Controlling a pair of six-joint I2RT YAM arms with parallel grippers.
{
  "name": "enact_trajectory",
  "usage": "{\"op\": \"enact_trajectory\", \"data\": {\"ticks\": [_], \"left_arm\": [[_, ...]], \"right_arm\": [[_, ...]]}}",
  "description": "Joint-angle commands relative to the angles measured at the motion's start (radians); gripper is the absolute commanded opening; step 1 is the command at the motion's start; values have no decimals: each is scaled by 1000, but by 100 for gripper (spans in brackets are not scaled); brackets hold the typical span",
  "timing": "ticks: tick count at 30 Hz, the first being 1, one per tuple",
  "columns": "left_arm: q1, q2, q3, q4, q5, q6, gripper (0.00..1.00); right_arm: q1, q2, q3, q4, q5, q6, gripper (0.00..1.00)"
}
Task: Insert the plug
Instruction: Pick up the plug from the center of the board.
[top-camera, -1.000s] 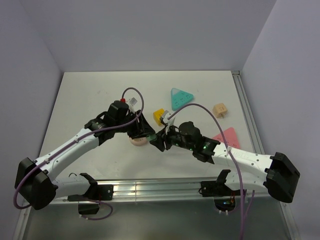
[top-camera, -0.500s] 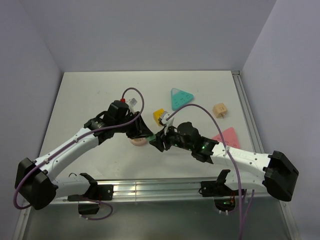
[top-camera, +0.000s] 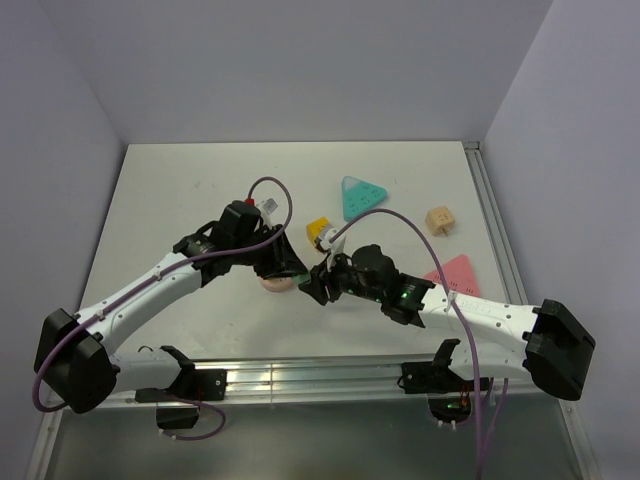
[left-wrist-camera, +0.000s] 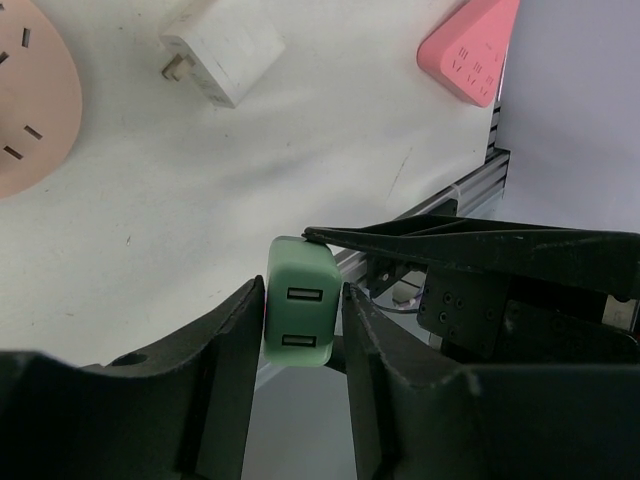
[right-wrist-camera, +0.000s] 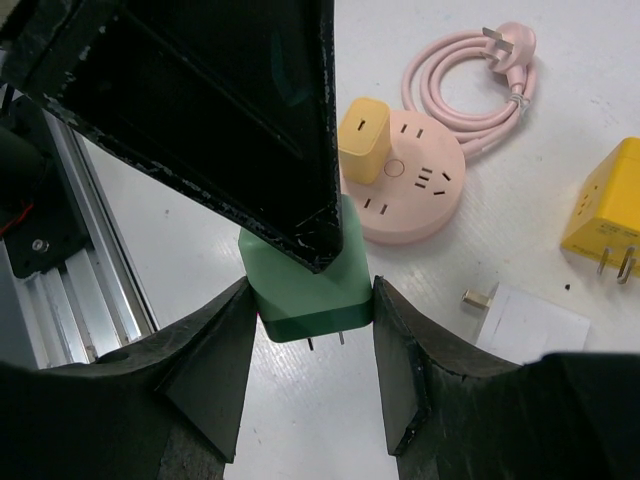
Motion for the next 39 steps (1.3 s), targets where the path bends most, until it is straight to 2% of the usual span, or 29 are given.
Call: {"op": "enact_trajectory", "data": {"ticks": [1, 5, 15, 21, 22, 24, 25, 27, 29, 30, 31, 34, 39], "left_arm": [[-2, 2, 30, 8, 19, 16, 43], [-3, 9, 33, 0, 20, 24, 45], [-3, 22, 14, 11, 37, 31, 38], [-2, 28, 2, 23, 45, 41, 22], [-2, 28, -1, 25, 49, 42, 10], [-2, 28, -1, 22, 43, 47, 0], [-2, 28, 2, 22, 40, 48, 0], [-3, 20, 1, 20, 31, 48, 0], [-2, 11, 5, 12, 17, 47, 0], [-3, 6, 8, 6, -6, 44, 0], [-3, -4, 13, -6, -24, 42, 0], [10, -36, 10, -27, -119, 22, 0], [89, -136, -16, -44, -193, 10, 0]], "right_arm": [[12, 4, 29, 56, 6, -18, 42], [12, 13, 35, 53, 1, -18, 41], [13, 17, 42, 45, 8, -18, 41], [15, 25, 46, 47, 17, -15, 41], [15, 25, 44, 50, 21, -8, 44], [16, 23, 41, 56, 29, -2, 50], [15, 23, 38, 59, 32, 1, 56], [15, 28, 38, 61, 34, 2, 57], [15, 28, 38, 58, 41, 7, 63], [15, 27, 38, 62, 49, 10, 67], [15, 25, 32, 64, 58, 19, 76], [15, 10, 15, 82, 67, 36, 86], [13, -16, -7, 108, 69, 45, 88]]}}
